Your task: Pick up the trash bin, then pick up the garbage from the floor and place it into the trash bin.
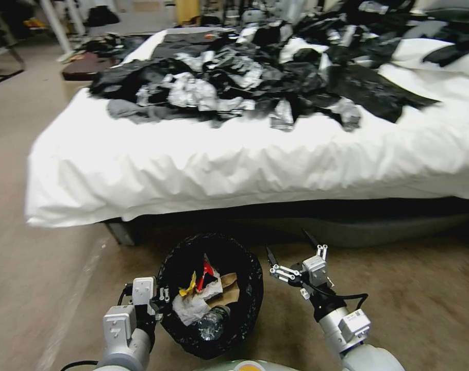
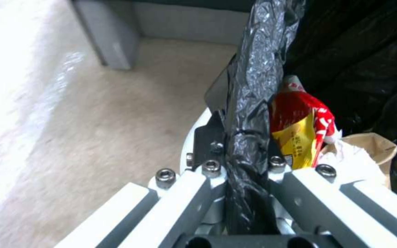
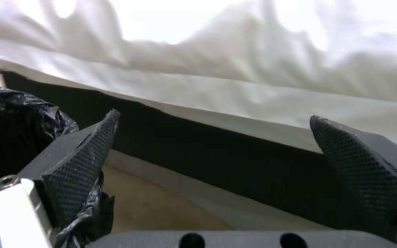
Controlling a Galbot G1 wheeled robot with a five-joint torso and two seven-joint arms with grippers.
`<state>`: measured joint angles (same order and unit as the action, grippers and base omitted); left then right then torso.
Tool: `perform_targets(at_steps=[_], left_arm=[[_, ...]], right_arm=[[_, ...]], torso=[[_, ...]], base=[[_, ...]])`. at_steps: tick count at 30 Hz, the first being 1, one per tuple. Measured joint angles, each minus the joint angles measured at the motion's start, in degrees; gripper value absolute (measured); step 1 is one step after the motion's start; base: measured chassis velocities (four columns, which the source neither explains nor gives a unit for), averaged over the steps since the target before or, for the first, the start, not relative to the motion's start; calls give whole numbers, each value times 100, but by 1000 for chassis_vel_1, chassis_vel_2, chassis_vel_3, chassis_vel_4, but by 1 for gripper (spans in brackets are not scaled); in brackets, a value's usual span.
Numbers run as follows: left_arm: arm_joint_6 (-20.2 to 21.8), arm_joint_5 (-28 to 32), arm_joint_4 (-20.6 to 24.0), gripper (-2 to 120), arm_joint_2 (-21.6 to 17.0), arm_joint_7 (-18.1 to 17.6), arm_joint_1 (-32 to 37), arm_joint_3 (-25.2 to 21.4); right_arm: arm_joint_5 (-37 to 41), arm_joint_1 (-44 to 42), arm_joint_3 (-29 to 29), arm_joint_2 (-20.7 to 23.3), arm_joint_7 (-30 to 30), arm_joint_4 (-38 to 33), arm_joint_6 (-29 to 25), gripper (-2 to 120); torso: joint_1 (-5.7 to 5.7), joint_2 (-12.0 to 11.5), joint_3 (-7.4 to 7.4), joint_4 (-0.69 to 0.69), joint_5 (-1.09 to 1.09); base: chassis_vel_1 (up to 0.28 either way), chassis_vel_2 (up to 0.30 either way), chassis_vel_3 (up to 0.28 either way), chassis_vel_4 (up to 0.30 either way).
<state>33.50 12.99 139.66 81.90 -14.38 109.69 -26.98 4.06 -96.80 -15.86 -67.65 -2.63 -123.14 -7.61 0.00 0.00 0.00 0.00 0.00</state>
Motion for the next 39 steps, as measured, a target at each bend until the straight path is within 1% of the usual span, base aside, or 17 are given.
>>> perform_targets(at_steps=[39], left_arm=[[-15, 2, 58, 0, -9, -2, 18, -3]], right_arm=[[-104, -54, 29, -22, 70, 6, -30, 100]], torso=[[0, 0, 0, 0, 1]], base=[[127, 124, 126, 125]])
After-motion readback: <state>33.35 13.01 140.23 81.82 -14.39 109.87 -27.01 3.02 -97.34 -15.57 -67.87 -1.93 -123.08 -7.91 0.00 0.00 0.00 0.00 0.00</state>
